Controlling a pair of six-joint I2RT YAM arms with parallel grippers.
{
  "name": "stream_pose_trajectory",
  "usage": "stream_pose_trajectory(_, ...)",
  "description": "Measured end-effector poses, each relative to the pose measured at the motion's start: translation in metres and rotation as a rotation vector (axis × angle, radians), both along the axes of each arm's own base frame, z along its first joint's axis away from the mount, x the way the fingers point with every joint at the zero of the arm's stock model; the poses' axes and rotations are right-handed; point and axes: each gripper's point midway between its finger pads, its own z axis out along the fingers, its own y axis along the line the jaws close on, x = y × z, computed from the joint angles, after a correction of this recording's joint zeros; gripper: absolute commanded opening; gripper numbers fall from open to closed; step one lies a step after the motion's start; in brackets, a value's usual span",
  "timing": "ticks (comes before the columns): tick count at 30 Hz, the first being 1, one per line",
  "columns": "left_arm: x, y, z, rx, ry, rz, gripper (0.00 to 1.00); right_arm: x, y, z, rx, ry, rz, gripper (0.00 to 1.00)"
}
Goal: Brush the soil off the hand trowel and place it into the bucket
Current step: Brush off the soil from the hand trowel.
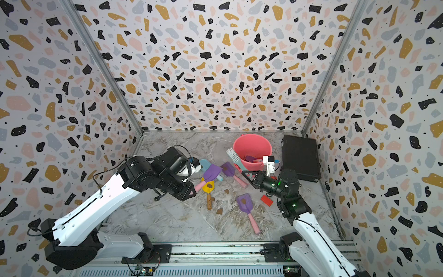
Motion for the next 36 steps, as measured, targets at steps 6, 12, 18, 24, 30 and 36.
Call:
stream_pose_trajectory(6, -0.008, 0.006, -0.015, 0.080, 0.051, -0.079, 0.00, -0.031, 0.007, 0.023, -0.437, -0.285, 0.107, 0.00)
stream_pose_trajectory(12, -0.011, 0.009, -0.022, 0.122, 0.071, -0.119, 0.00, -0.061, 0.034, -0.008, -0.888, -0.518, 0.355, 0.00)
stream_pose_trajectory(18, -0.016, 0.010, -0.020, 0.110, 0.077, -0.141, 0.00, -0.055, 0.022, -0.032, -1.211, -0.681, 0.439, 0.00)
stream_pose_trajectory(24, -0.019, 0.007, -0.019, 0.094, 0.090, -0.150, 0.00, -0.067, 0.029, -0.022, -1.334, -0.898, 0.502, 0.00)
stream_pose_trajectory(30, -0.019, 0.007, -0.019, 0.091, 0.093, -0.151, 0.00, -0.063, 0.033, -0.022, -1.469, -1.022, 0.521, 0.00)
stream_pose_trajectory(36, -0.021, 0.010, -0.020, 0.104, 0.100, -0.150, 0.00, -0.047, 0.018, -0.039, -1.682, -1.067, 0.517, 0.00)
